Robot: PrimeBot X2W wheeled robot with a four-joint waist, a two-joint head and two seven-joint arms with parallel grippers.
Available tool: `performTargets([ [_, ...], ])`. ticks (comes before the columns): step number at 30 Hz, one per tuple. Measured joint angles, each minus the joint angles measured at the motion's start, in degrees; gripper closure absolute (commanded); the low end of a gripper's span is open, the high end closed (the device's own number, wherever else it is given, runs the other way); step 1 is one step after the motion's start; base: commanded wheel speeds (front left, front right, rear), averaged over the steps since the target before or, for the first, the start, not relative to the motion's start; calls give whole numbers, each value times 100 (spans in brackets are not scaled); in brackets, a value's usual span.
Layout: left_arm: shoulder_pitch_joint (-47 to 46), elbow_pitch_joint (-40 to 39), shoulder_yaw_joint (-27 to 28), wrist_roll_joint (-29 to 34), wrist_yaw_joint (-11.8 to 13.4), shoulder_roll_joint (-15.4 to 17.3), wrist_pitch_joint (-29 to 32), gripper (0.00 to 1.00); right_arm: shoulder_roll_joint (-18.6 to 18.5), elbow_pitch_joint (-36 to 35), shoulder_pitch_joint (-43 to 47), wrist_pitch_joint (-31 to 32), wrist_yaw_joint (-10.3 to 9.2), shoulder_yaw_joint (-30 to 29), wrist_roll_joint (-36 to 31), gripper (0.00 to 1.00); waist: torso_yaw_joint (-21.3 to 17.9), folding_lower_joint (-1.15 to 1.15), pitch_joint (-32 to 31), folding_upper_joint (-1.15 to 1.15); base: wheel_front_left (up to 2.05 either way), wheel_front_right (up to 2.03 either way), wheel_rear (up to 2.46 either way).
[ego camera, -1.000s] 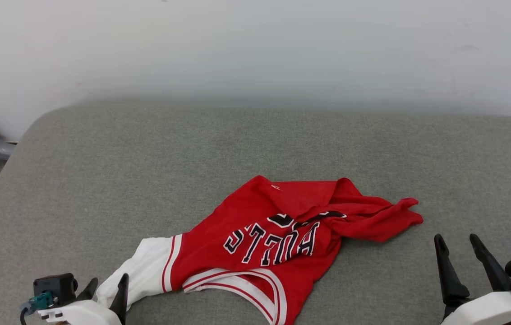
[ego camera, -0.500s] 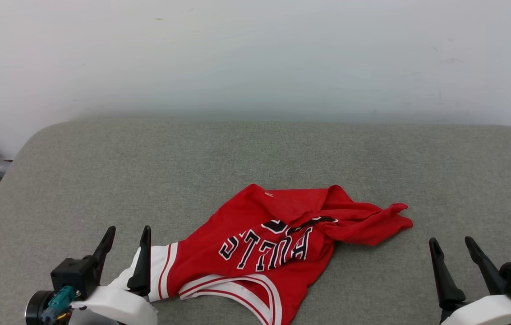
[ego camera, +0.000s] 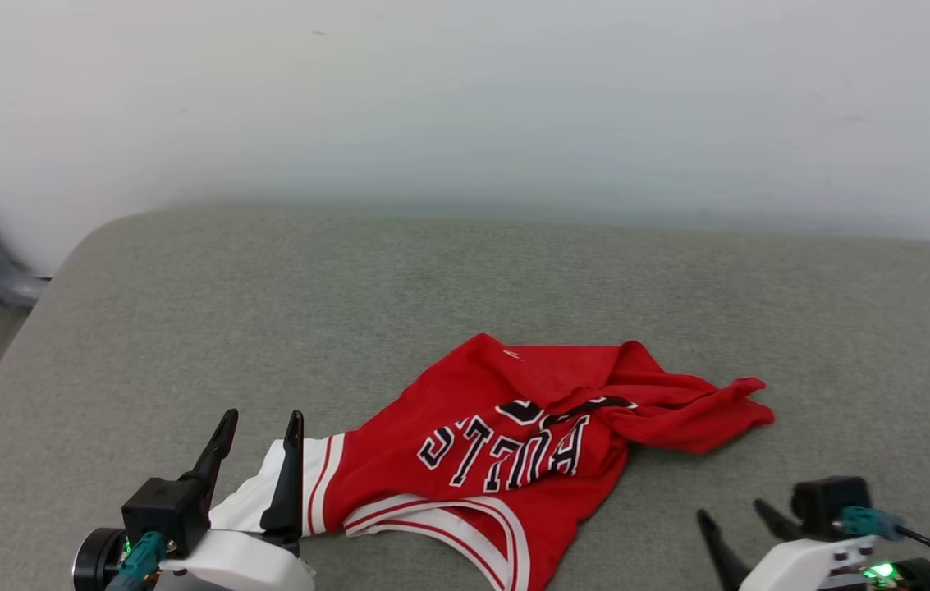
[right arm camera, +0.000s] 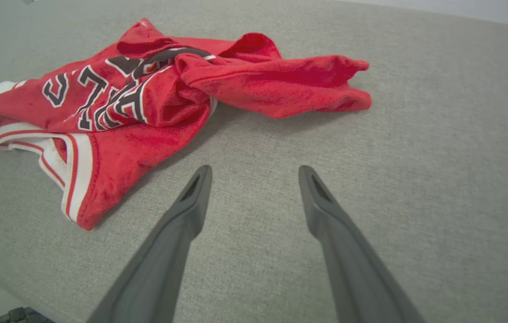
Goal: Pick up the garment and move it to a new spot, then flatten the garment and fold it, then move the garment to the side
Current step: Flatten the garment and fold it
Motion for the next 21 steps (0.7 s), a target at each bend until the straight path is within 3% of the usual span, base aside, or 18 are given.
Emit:
performTargets([
  [9, -115, -56, 29, 269, -176, -272, -15, 0, -430, 613, -459, 1058, 0, 1181, 633, 0, 537, 0, 124, 0, 0, 0, 0],
  [21, -439, -19, 266, 681, -581, -682, -15, 0, -517, 1664, -1357, 1382, 0, 1860, 1025, 0, 1033, 0, 787, 0, 0, 0, 0],
])
